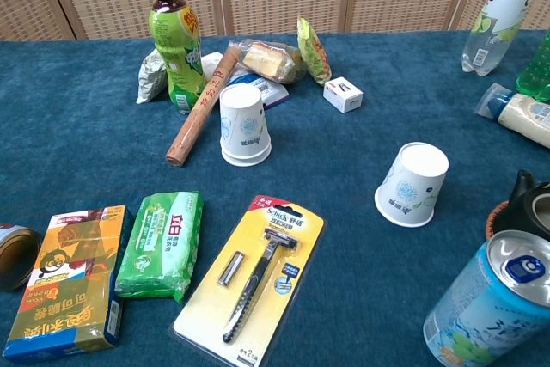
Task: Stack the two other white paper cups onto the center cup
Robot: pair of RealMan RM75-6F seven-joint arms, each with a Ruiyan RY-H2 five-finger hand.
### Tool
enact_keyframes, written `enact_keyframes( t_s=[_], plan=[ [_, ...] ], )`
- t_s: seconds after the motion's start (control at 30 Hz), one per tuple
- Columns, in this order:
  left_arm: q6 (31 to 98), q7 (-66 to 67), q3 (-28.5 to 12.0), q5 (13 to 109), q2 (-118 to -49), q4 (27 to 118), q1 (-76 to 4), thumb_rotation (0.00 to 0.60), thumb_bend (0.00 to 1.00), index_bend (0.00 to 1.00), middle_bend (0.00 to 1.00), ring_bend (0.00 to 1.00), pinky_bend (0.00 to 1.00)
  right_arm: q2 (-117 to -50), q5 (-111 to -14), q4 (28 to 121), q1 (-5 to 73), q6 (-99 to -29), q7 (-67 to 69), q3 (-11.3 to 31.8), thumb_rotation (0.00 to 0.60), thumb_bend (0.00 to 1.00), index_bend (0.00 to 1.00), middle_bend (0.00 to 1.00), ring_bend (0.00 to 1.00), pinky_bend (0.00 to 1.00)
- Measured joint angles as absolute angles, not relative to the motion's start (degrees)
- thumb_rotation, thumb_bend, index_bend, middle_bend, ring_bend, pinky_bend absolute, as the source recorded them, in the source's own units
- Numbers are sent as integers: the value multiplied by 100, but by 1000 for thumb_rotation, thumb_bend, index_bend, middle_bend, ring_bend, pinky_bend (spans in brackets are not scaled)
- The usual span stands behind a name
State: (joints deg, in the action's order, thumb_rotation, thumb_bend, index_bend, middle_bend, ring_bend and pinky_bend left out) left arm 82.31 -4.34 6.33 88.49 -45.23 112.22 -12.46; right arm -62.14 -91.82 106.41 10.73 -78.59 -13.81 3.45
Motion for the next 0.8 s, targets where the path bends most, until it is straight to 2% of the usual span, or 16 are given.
enact_keyframes(
  t_s=[0.37, 0.8],
  plan=[
    [8096, -678, 524, 8863, -4370, 11239, -1171, 600, 394, 192, 0, 0, 0, -6323, -9070, 11169, 1765, -6821, -2300, 437, 600, 26, 0, 0, 0, 0],
    [7987, -843, 399, 8922, -4307, 11204, -1099, 600, 395, 190, 0, 0, 0, -6744, -8355, 11467, 2647, -5670, -2868, 583, 600, 28, 0, 0, 0, 19]
  ],
)
